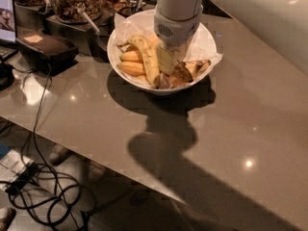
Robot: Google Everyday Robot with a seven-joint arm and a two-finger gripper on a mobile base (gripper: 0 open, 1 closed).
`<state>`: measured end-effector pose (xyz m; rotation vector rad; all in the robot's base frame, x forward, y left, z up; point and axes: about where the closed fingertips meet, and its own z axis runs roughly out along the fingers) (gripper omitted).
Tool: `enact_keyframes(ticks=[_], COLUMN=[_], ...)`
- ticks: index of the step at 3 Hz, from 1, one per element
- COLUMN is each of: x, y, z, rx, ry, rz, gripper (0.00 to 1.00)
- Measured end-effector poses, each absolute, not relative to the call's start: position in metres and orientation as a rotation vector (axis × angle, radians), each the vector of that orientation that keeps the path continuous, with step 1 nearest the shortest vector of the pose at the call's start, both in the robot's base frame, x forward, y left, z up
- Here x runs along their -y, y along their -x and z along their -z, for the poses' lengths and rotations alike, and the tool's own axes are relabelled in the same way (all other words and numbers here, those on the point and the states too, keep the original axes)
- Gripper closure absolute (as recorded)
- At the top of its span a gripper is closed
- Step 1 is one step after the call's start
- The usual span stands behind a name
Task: Pick banana from white bowl
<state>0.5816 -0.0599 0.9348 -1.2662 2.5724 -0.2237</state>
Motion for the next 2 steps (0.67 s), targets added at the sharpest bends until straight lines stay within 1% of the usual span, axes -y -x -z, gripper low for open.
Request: enact_keyframes(ticks=[1, 2], x=[0.0524, 0.0481], y=[-0.5722, -0.5677], z=[-0.9323, -0.9309], rx=[-2.558, -2.552], ry=[1.315, 1.335], rz=[0.184, 0.162], gripper=[0.86, 1.00])
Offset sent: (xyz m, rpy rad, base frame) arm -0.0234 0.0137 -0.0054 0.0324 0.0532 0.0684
